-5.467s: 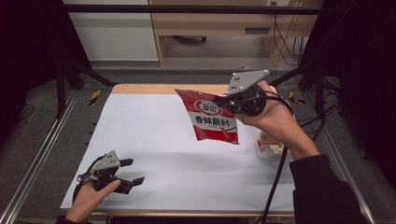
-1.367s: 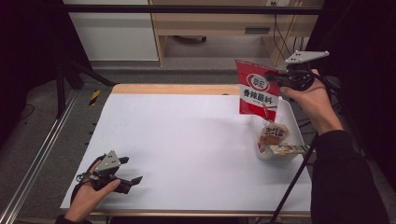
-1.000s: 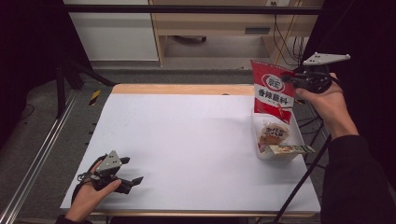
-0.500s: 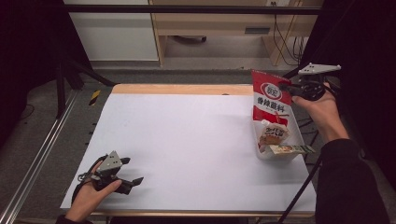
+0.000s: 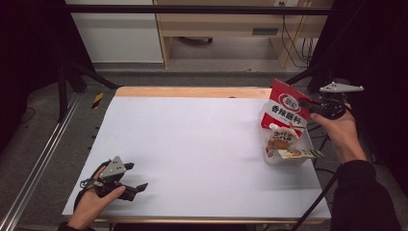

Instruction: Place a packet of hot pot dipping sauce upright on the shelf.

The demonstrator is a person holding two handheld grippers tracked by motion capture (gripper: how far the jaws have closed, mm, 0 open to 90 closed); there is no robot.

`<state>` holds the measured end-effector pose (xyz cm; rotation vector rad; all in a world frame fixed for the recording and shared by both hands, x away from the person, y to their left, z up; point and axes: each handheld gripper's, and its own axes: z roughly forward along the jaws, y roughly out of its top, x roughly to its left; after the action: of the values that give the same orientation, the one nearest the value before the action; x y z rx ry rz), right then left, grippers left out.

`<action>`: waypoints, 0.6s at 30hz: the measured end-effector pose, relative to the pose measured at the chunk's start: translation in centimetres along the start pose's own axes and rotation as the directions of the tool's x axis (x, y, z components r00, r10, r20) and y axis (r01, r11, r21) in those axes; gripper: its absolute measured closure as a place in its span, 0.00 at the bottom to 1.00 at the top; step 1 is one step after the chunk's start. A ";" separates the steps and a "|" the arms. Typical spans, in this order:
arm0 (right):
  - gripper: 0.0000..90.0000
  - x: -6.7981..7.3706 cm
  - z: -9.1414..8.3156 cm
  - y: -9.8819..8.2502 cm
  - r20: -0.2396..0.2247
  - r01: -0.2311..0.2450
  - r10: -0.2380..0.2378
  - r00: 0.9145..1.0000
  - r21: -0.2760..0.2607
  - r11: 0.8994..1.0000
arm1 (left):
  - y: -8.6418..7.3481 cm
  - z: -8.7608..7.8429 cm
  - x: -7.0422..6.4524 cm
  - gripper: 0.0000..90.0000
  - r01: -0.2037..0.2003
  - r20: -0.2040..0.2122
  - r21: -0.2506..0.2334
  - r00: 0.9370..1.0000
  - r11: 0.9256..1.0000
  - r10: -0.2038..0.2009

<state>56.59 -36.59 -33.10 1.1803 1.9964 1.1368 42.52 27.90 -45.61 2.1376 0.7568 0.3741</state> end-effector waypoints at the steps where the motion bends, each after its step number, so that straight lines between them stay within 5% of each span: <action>1: 0.98 -0.2 -0.2 -0.3 0.006 -0.010 0.010 1.000 0.006 1.000 | 0.0 0.0 0.0 0.09 -0.001 0.000 0.000 1.000 1.000 0.001; 8: 0.81 -0.6 -1.1 -1.3 0.044 -0.045 0.045 0.998 0.012 0.999 | 0.0 0.1 -0.1 0.09 -0.003 -0.001 0.005 1.000 1.000 0.003; 13: 0.44 0.3 -1.9 -0.6 0.095 -0.033 0.034 0.995 -0.017 0.999 | 0.0 0.0 0.0 0.09 0.003 -0.008 0.002 1.000 1.000 -0.003; 18: 0.27 2.4 -4.3 1.0 0.133 0.026 -0.014 0.991 -0.090 0.996 | -0.1 -0.2 0.0 0.09 0.014 -0.015 -0.011 1.000 1.000 -0.014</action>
<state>52.52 -35.84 -30.22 1.1550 1.8333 1.0985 42.41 28.10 -45.52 2.1207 0.7761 0.3862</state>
